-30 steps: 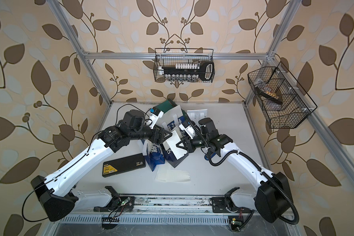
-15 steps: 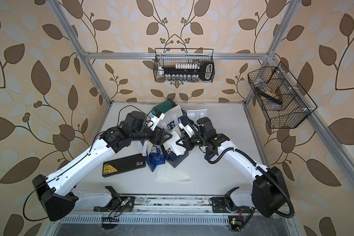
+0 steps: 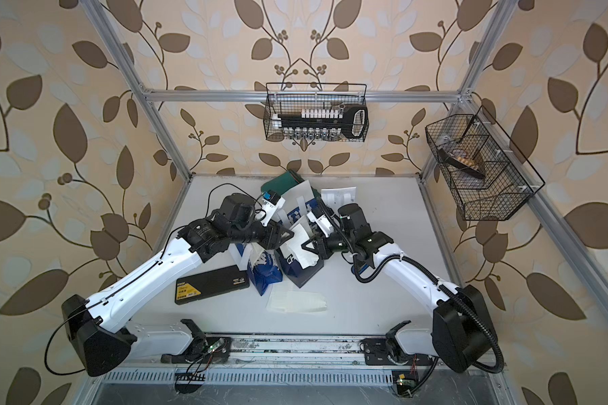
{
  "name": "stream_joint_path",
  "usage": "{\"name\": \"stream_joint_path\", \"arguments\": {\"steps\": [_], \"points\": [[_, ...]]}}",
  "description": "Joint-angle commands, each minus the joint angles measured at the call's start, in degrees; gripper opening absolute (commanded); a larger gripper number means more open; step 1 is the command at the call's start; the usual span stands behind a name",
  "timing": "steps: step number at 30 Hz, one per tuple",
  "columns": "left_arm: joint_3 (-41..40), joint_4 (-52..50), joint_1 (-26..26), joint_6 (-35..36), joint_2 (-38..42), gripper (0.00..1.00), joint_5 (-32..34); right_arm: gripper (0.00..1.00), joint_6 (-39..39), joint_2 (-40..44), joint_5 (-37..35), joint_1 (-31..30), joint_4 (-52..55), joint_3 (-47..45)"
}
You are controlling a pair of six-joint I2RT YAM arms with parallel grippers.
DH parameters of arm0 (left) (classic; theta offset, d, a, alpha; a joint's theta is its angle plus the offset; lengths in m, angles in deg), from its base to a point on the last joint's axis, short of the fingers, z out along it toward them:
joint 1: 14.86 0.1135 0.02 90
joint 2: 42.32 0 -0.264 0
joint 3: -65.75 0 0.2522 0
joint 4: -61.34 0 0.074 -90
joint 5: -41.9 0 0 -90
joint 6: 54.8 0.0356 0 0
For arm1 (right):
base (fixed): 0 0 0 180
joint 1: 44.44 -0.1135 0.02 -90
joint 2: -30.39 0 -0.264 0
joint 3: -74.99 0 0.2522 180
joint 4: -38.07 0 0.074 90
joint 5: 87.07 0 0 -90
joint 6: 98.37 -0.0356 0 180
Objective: Staple the receipts to the bags
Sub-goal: Hold the receipt from the takeout bag.
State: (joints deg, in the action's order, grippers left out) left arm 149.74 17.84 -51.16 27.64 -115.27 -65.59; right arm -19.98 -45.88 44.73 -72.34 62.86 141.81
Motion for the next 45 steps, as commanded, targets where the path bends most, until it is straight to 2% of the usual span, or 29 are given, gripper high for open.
{"name": "stream_joint_path", "arguments": {"steps": [1,13,22,29,34,35,38,40,43,45], "points": [[-1.03,-1.86,0.28,-0.05,-0.18,0.54,-0.79,0.0,-1.1,-0.27,1.52,-0.15,-2.15,-0.97],[-1.17,-2.48,0.34,0.3,-0.09,0.48,-0.37,0.0,-3.06,-0.63,2.5,0.12,-4.0,-1.56],[-0.94,-3.57,0.3,0.12,-1.14,0.34,-1.22,0.0,-3.19,-0.69,1.56,0.34,-4.04,-2.5],[-1.24,-3.94,0.26,-0.1,-1.17,0.32,-1.46,0.0,-3.76,-1.1,1.79,0.64,-4.69,-2.78],[-1.14,-4.01,0.29,-0.16,-1.31,0.22,-1.58,0.0,-4.37,-1.23,2.09,0.76,-5.64,-2.99],[-1.07,-4.04,0.28,-0.1,-1.32,0.23,-1.93,0.0,-4.36,-1.38,2.21,0.81,-5.75,-3.01],[-1.07,-3.93,0.27,-0.19,-1.32,0.42,-2.66,0.0,-4.47,-1.43,2.82,0.78,-6.14,-3.03],[-0.98,-3.93,0.28,-0.07,-1.24,0.48,-2.89,0.0,-4.42,-1.44,3.28,0.81,-6.44,-3.09],[-1.02,-3.9,0.32,0.25,-1.14,0.48,-3.08,0.0,-4.62,-1.58,3.77,0.8,-6.67,-2.98],[-0.94,-4.02,0.3,0.43,-1.14,0.44,-2.91,0.0,-4.8,-1.83,3.84,0.82,-6.72,-2.96]]}}
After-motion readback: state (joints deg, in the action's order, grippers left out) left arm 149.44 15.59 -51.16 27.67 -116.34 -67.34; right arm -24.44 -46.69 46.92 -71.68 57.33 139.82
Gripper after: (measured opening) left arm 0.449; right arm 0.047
